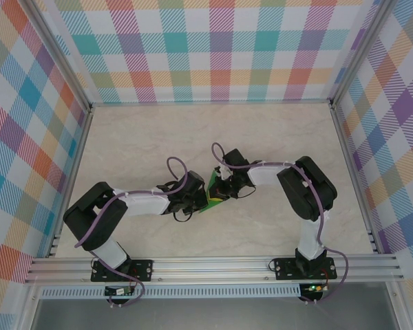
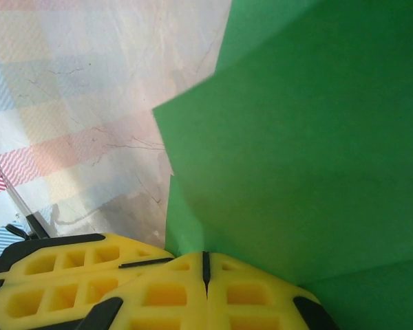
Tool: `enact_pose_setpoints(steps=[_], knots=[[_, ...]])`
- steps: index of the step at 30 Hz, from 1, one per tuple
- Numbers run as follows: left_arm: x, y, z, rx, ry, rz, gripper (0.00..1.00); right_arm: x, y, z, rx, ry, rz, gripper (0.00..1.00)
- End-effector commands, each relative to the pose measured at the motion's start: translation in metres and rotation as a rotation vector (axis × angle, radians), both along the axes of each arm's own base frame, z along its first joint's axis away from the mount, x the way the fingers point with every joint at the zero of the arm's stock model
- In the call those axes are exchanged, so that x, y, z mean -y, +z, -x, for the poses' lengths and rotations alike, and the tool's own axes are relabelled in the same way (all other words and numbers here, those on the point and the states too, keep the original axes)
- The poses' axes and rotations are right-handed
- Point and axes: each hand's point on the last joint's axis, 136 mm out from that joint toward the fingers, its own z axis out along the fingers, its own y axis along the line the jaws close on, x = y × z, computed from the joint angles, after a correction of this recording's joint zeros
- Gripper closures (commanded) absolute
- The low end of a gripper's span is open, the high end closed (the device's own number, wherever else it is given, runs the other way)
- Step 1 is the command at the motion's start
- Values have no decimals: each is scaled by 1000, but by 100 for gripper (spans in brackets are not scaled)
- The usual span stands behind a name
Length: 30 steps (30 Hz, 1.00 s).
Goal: Fold a paper plane with a square sheet of paper (pick it up from the middle)
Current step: Fourth fold the wing at the center of the table.
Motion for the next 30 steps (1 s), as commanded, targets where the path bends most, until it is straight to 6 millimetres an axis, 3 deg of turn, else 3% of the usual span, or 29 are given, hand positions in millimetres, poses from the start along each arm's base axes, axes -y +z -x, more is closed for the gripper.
enact_pose_setpoints(steps=[1,9,14,18,25,30], knots=[[-41,-47,40,-161,-8,-215,100,20,-23,-8,30,-17,74,97],[-53,-66,57,-243,-21,-263,100,62,-16,-71,108,-167,56,97],[-55,-66,57,-241,-25,-276,100,90,-15,-101,115,-282,76,97],[-54,-60,52,-215,-39,-297,100,102,4,-120,162,-318,80,97],[-58,-54,47,-195,-60,-335,100,96,45,-122,224,-293,31,96],[-59,-52,44,-186,-68,-345,100,65,49,-94,203,-188,-18,96]])
